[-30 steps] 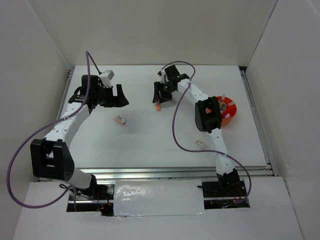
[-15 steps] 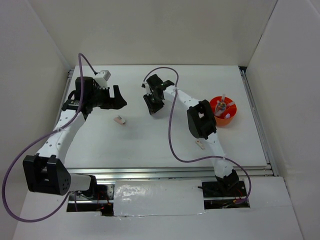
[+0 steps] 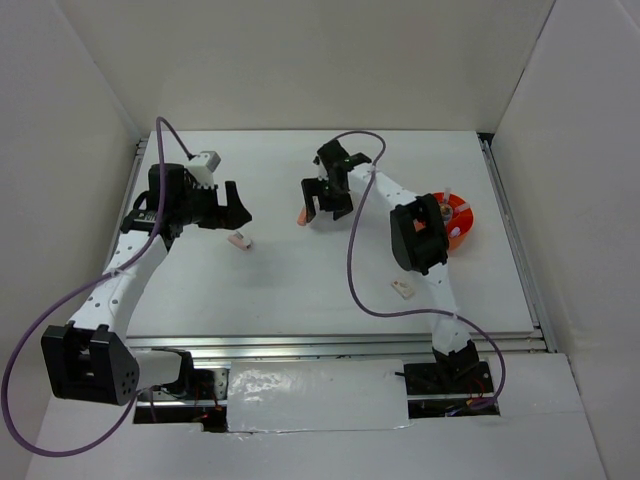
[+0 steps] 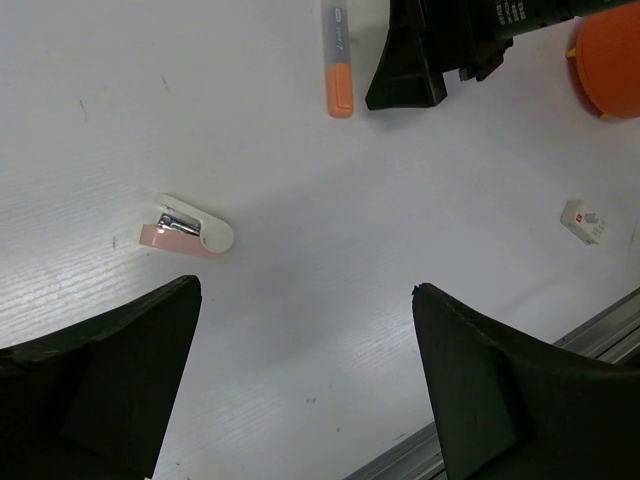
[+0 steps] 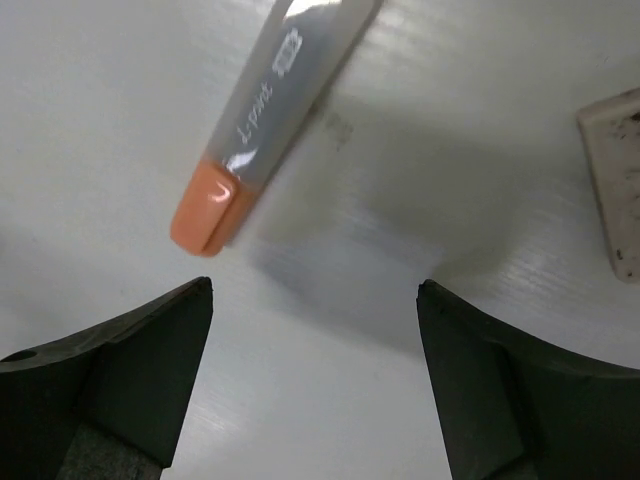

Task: Sort the stationery into containers
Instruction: Move the pen to the center of the board, then pick up the pen from the center of the board.

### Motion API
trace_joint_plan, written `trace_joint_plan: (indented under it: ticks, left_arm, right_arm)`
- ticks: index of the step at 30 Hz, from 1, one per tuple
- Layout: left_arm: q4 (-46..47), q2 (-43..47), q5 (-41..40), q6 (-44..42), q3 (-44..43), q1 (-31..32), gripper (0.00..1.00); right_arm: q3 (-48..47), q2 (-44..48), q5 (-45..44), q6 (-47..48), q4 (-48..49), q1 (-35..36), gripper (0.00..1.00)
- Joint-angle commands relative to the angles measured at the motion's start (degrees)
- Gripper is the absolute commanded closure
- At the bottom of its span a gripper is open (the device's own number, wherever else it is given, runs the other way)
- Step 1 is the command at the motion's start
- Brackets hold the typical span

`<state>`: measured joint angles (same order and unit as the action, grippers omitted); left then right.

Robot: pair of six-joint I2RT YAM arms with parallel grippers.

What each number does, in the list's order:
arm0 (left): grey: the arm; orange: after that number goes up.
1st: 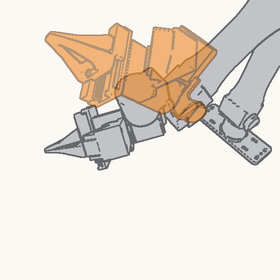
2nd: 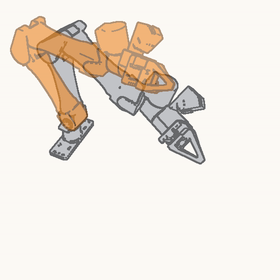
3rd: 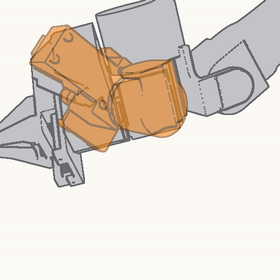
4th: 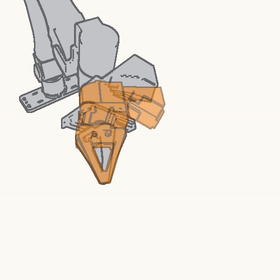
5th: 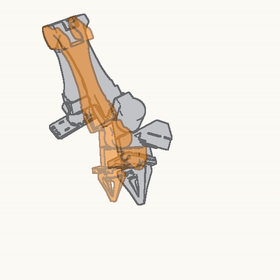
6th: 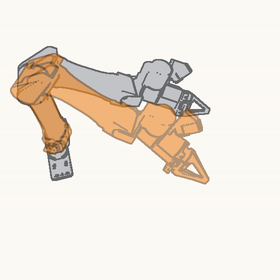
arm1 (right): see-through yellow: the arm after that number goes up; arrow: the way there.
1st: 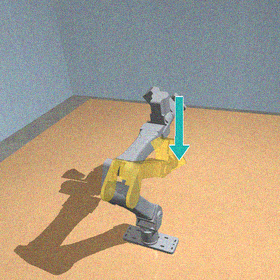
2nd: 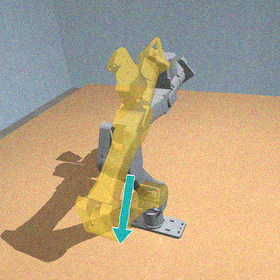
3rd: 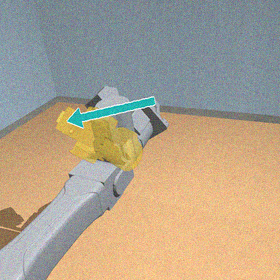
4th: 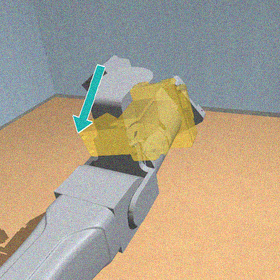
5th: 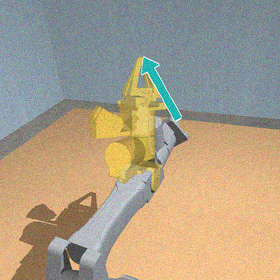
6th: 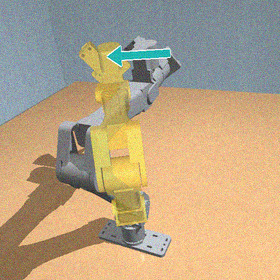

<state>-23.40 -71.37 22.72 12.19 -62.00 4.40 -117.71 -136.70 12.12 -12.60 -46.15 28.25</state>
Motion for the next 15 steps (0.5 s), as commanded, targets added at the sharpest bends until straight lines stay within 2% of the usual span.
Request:
trace_joint_plan:
  ticks: [1, 5, 9, 12, 15]
  left_arm:
    - [1.6, -0.3, 0.7, 0.2, -0.1, -0.5, 0.01]
    - [1.7, -0.4, 0.7, 0.2, 0.3, -0.8, 0.01]
    - [2.0, -0.5, 0.6, 0.1, 1.1, -1.2, 0.01]
    - [2.1, -0.7, 0.7, 0.2, 1.4, -1.5, 0.01]
    - [2.3, -0.9, 0.9, 0.2, 1.5, -1.9, 0.01]
  right_arm:
    - [-5.2, -1.5, -4.0, -7.7, 0.6, 2.0, 0.11]
    - [-6.0, -2.0, -11.7, -13.7, 4.1, 3.7, 0.12]
    - [-8.4, -2.7, -16.4, -15.3, 5.5, 4.6, 0.13]
    - [-11.0, -5.3, -19.7, -15.8, 3.7, 5.1, 0.19]
    - [-10.7, -6.2, -23.1, -15.4, 4.0, 5.3, 0.33]
